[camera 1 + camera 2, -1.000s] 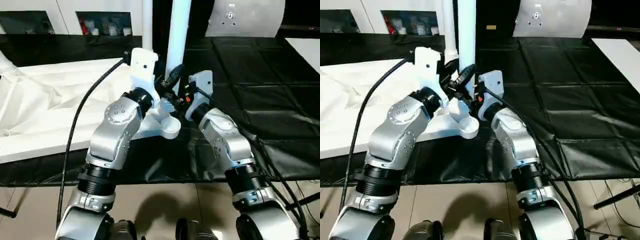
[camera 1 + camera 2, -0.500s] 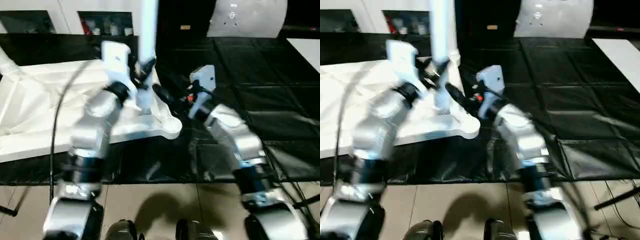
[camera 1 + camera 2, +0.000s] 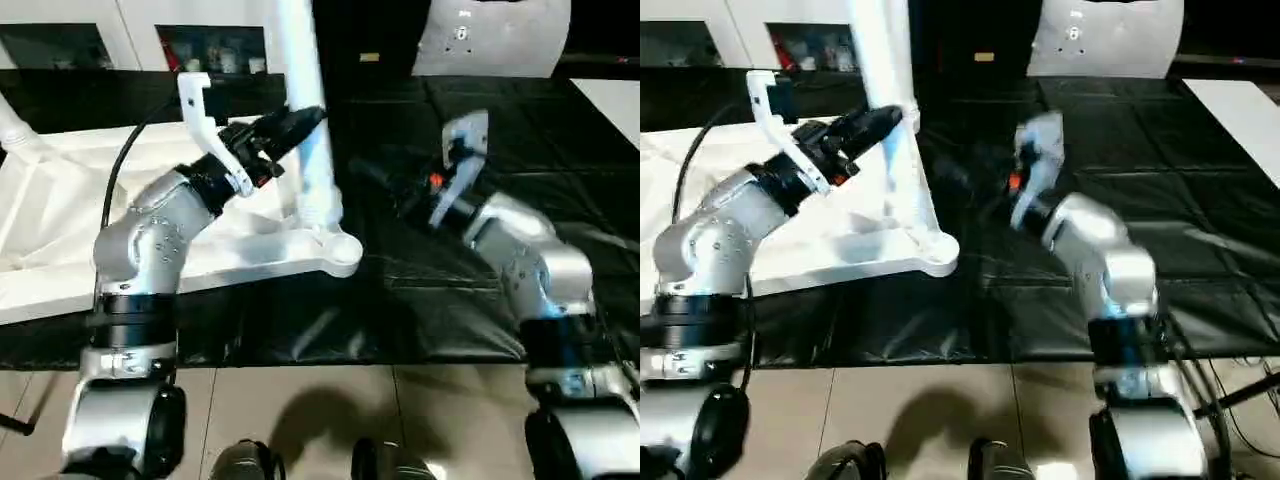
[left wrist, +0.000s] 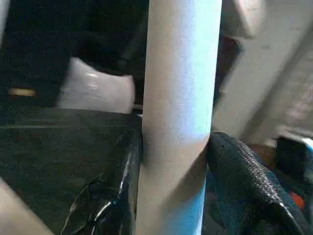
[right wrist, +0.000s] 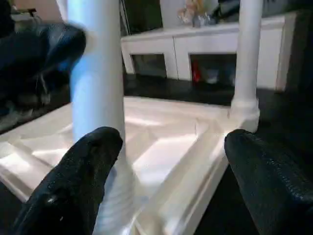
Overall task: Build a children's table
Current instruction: Pick table leg
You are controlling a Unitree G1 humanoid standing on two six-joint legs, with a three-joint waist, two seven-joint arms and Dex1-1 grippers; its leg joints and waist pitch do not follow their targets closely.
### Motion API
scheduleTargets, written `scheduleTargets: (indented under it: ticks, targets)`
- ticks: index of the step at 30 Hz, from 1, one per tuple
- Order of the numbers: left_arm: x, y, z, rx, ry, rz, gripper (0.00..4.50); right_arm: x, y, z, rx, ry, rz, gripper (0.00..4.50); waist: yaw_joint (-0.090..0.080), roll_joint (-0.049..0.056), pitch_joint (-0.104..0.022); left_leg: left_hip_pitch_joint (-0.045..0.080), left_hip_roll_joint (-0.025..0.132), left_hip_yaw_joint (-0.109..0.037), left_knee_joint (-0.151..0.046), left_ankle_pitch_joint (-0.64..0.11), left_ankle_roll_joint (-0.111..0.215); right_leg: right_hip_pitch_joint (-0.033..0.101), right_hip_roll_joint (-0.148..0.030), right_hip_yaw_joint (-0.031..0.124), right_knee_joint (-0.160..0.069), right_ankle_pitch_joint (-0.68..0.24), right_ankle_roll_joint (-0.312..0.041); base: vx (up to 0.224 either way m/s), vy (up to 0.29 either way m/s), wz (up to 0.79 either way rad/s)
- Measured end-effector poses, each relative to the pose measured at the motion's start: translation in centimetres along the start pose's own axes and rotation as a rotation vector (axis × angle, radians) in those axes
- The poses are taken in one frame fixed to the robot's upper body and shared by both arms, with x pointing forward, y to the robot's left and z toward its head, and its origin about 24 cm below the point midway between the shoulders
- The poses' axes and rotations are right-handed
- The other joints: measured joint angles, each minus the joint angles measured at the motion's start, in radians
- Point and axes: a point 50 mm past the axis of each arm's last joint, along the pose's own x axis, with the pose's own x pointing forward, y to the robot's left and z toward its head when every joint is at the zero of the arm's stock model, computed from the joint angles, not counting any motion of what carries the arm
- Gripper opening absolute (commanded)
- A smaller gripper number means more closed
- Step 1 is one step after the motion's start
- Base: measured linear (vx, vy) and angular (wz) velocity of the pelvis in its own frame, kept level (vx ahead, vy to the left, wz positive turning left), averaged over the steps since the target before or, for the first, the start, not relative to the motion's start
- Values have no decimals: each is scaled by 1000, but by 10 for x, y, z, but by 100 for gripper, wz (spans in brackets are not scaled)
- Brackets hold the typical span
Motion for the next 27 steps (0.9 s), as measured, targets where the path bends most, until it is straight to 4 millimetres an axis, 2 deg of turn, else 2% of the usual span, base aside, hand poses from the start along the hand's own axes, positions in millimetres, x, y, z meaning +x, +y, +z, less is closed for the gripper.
scheduleTargets:
  ticks: [3,5,11,12,15,18,20,23,25,27]
  targets:
    - [-1,-2,0,31,30,-68,188,-8,1,-1,14,69,125,390,5,0,0,0,0,0,0,0,0,1,0,0,0,-1,1,0,0,0]
    - [-1,-3,0,40,30,-93,188,-7,5,-3,23,76,165,390,5,0,0,0,0,0,0,0,0,1,0,0,-1,-1,1,0,0,0]
    - [8,-22,-7,76,73,-268,188,-8,14,-9,81,136,307,390,10,0,0,1,0,0,1,0,0,3,0,0,0,0,1,0,0,0]
    - [9,-26,-7,88,72,-300,188,-8,16,-10,86,152,333,362,12,0,0,1,0,0,1,0,0,3,0,0,0,0,1,0,0,0]
    - [10,-31,-7,108,74,-361,188,-7,20,-13,98,177,373,350,11,0,0,2,0,0,1,0,0,4,0,0,0,0,1,0,0,0]
    - [10,-33,-8,115,85,-387,188,-6,22,-15,101,185,390,312,12,-1,0,2,0,-1,2,0,0,4,0,0,1,-1,1,0,0,0]
    - [10,-33,-8,116,87,-394,188,-5,21,-14,98,187,393,312,12,-1,0,2,0,-1,2,0,0,4,0,0,1,-1,1,0,0,0]
    - [9,-33,-7,120,88,-401,188,-5,22,-14,100,188,402,269,13,-1,0,2,0,-1,2,0,0,4,0,0,1,-1,1,0,0,0]
    - [9,-33,-7,122,88,-404,188,-5,22,-14,100,188,411,267,14,-1,0,2,0,-1,2,0,0,4,0,0,1,-1,1,0,0,0]
    - [9,-33,-7,127,88,-404,188,-4,23,-13,96,190,420,240,16,-1,0,2,0,-1,2,0,0,4,0,0,1,-1,1,0,0,0]
